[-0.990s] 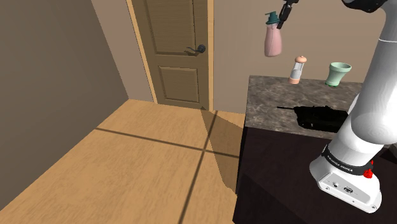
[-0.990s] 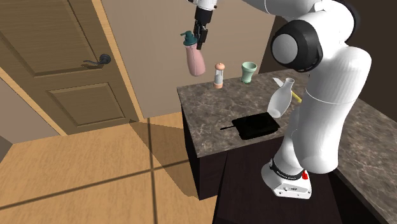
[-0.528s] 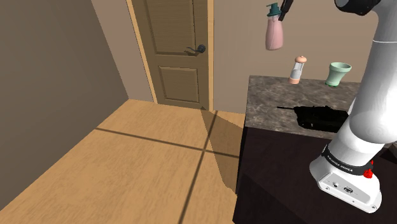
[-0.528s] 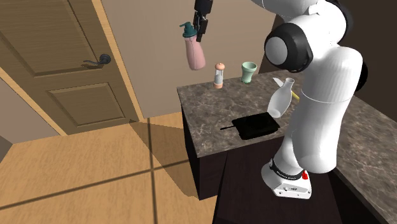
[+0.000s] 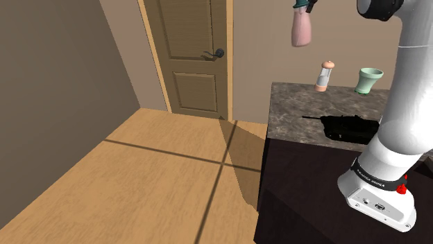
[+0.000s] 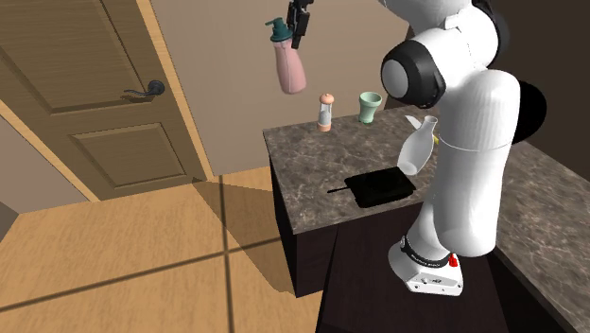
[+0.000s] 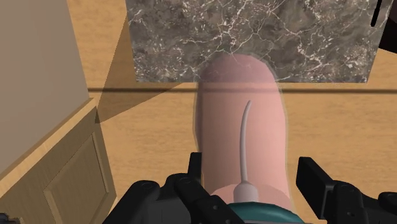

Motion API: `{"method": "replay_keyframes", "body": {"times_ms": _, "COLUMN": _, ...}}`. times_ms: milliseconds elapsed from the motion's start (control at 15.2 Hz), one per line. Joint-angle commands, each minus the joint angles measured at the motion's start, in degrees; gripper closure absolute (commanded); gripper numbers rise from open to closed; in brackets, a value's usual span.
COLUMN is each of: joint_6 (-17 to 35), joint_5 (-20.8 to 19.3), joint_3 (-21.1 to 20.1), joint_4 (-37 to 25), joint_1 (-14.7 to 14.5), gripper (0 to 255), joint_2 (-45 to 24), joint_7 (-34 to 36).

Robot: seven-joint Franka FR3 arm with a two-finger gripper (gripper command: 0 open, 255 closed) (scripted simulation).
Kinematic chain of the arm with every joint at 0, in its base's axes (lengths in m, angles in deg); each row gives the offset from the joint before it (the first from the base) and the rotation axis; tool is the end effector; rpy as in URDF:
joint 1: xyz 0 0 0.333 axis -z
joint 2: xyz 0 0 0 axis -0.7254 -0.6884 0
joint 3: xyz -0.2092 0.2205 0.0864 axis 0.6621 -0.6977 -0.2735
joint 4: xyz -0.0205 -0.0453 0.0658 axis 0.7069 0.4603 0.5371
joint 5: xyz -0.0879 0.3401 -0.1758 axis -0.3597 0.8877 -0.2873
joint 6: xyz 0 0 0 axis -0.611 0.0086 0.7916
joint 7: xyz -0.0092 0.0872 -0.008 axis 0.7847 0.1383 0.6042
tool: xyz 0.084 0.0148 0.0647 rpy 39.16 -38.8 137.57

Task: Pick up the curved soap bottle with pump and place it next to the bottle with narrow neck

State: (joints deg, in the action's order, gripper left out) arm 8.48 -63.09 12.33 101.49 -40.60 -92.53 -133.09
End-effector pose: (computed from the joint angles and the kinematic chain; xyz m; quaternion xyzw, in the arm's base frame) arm 0.4839 -0.3710 0.6864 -0.9591 -0.2588 -0.1105 0.0312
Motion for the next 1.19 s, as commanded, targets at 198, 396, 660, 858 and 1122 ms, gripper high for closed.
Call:
{"method": "replay_keyframes", "body": {"times_ms": 198, "joint_6": 2.4, "joint_5": -6.3, "joint_3": 1.9, "joint_4": 9.6, "joint_1": -3.6, "gripper": 255, "joint_2": 8.8, "joint_7": -1.9}}
{"method": "replay_keyframes", "body": {"times_ms": 396, "joint_6": 3.9, "joint_5": -11.3, "joint_3": 2.5, "joint_4": 15.7, "joint_1": -5.2, "gripper": 255, "joint_2": 15.3, "joint_7": -2.7}}
{"method": "replay_keyframes", "body": {"times_ms": 660, "joint_6": 4.7, "joint_5": -17.3, "joint_3": 2.5, "joint_4": 21.9, "joint_1": -5.5, "gripper": 255, "joint_2": 23.2, "joint_7": -3.5}}
{"method": "replay_keyframes", "body": {"times_ms": 858, "joint_6": 4.6, "joint_5": -21.2, "joint_3": 2.1, "joint_4": 25.4, "joint_1": -4.6, "gripper": 255, "joint_2": 28.4, "joint_7": -4.3}}
{"method": "replay_keyframes", "body": {"times_ms": 1122, "joint_6": 3.6, "joint_5": -25.4, "joint_3": 1.9, "joint_4": 28.7, "joint_1": -2.5, "gripper": 255, "joint_2": 34.2, "joint_7": -6.1}}
